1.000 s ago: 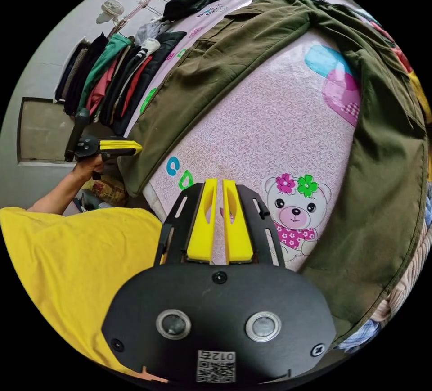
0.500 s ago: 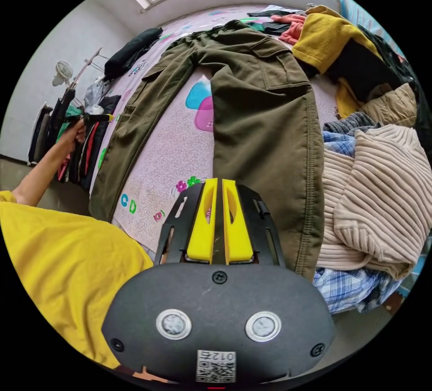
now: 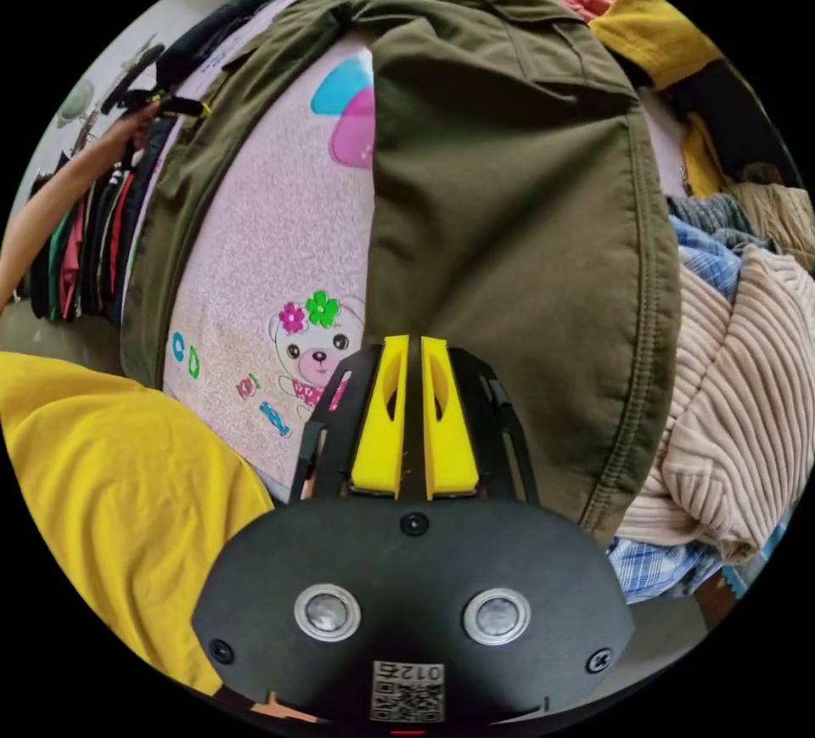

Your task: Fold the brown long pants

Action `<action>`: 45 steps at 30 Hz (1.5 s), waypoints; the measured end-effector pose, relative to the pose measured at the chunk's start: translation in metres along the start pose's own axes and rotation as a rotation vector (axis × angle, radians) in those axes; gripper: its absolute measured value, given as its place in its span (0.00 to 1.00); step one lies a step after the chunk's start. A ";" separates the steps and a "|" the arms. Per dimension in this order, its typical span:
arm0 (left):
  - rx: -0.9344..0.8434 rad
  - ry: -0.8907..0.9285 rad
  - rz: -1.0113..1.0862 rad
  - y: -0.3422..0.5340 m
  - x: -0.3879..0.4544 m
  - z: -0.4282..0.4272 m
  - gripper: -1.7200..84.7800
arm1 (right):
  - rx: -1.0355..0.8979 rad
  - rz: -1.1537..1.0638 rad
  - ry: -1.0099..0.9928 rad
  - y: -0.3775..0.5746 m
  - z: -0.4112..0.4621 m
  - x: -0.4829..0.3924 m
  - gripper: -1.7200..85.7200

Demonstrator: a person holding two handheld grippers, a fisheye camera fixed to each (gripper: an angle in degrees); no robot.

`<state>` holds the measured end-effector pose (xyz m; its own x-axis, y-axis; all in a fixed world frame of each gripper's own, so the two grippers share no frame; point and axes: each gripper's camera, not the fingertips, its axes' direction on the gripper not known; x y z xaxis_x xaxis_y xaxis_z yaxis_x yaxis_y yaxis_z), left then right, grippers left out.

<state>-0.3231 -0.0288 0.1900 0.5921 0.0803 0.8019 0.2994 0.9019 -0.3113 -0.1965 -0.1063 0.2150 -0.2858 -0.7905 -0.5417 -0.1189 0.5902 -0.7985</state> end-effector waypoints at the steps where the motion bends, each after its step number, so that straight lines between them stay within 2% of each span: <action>1: 0.000 -0.015 -0.011 -0.004 -0.002 -0.002 0.02 | -0.042 -0.004 -0.026 0.006 0.000 0.001 0.04; 5: 0.020 -0.096 -0.083 -0.003 0.004 -0.017 0.02 | -0.091 0.017 -0.142 0.026 -0.007 0.013 0.03; 8: 0.161 -0.051 -0.038 0.016 0.034 -0.055 0.02 | -0.089 0.059 -0.222 0.044 -0.025 0.026 0.03; 9: 0.215 -0.039 -0.019 0.027 0.050 -0.070 0.02 | -0.013 0.075 -0.218 0.061 -0.044 0.029 0.03; 11: 0.270 0.035 0.040 0.045 0.077 -0.082 0.02 | 0.131 0.134 -0.147 0.097 -0.078 0.036 0.04; 13: 0.260 0.199 0.187 0.067 0.120 -0.078 0.02 | 0.306 0.253 0.009 0.159 -0.119 0.049 0.06; 17: 0.150 0.261 0.398 0.096 0.188 -0.054 0.03 | 0.372 0.353 0.149 0.238 -0.142 0.070 0.11; 20: 0.059 0.316 0.475 0.107 0.221 -0.040 0.03 | 0.356 0.417 0.056 0.274 -0.135 0.097 0.14; 24: 0.009 0.404 0.547 0.106 0.240 -0.046 0.03 | 0.494 0.531 -0.271 0.312 -0.124 0.127 0.17; 27: 0.020 0.401 0.588 0.100 0.246 -0.060 0.03 | 0.504 0.539 -0.278 0.320 -0.112 0.125 0.15; 29: 0.017 0.415 0.610 0.095 0.249 -0.068 0.03 | 0.505 0.541 -0.270 0.322 -0.107 0.121 0.11; 33: -0.006 0.482 0.644 0.089 0.258 -0.091 0.04 | 0.583 0.435 -0.200 0.324 -0.132 0.078 0.05; 40: -0.126 0.879 0.619 0.088 0.261 -0.117 0.16 | 0.562 0.126 0.019 0.280 -0.164 -0.045 0.04; 45: -0.114 0.885 0.524 0.079 0.226 -0.116 0.21 | 0.550 -0.024 0.095 0.248 -0.158 -0.090 0.04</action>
<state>-0.0787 0.0112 0.2877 0.9930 0.0689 -0.0957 -0.1126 0.7948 -0.5963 -0.3510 0.1369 0.1070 -0.3763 -0.7694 -0.5161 0.3805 0.3796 -0.8433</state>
